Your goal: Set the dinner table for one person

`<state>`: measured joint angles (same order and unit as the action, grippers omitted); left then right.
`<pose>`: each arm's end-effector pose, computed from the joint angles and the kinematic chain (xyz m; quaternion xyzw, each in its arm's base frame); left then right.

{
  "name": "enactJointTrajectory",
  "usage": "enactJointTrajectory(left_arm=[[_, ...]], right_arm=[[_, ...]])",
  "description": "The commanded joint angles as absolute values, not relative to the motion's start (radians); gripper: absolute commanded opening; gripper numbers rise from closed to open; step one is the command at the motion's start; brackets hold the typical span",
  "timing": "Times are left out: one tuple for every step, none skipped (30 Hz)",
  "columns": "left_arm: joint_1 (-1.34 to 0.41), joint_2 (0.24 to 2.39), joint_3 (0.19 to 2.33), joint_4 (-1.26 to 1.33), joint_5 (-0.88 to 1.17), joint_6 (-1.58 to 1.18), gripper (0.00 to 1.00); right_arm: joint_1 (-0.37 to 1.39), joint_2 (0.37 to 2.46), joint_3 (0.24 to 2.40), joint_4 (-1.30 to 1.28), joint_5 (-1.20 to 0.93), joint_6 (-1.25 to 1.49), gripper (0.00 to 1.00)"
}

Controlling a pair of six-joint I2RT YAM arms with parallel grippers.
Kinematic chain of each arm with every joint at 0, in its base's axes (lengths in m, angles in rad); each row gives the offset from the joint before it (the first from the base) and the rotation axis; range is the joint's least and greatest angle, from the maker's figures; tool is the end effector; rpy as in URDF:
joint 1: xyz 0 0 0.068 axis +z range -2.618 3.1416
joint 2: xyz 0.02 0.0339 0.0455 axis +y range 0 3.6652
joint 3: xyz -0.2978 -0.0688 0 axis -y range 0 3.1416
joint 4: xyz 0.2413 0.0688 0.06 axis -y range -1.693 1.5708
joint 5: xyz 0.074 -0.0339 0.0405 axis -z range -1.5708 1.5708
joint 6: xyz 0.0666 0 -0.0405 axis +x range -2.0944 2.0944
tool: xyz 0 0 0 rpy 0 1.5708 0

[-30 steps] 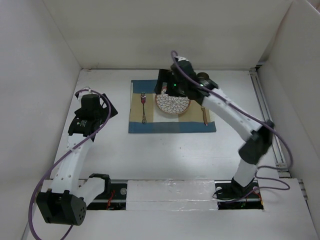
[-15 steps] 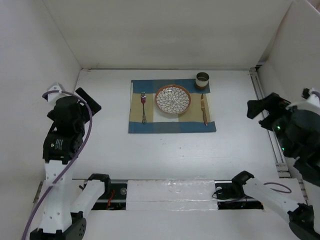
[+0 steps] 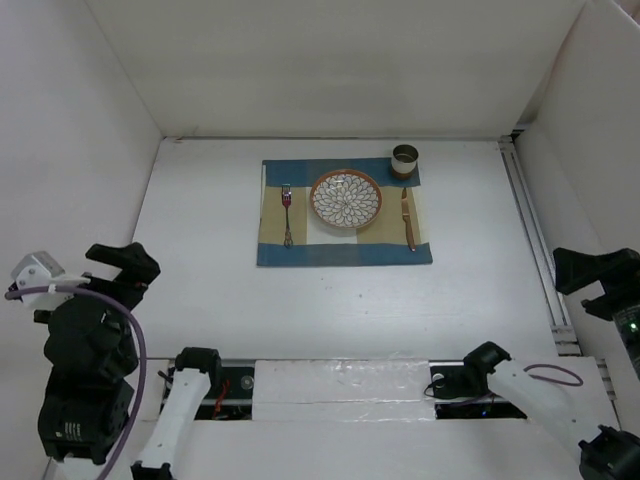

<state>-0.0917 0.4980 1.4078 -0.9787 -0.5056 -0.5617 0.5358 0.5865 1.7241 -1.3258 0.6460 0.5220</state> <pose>-0.0059 0.0329 0.4740 -0.3308 0.6486 -0.0388 0.6844 -0.0279 -0.0632 0.4987 0.1973 0.7320 0.0939 0.6454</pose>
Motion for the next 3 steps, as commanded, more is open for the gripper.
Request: enactJointTrajectory(left_arm=[[-0.092,0.491,1.359,-1.002,-0.531,-0.595,1.00],[-0.092,0.491,1.347,-1.002,-0.520,-0.595,1.00],[-0.092,0.491,1.336,-1.002,-0.500,-0.595,1.00]], right_arm=[[0.531,0.546,1.763,-1.381,0.644,0.497,1.00],[0.540,0.546,1.753,-1.381,0.644,0.497,1.00],[0.540,0.546,1.741,-1.381,0.656,0.497,1.00]])
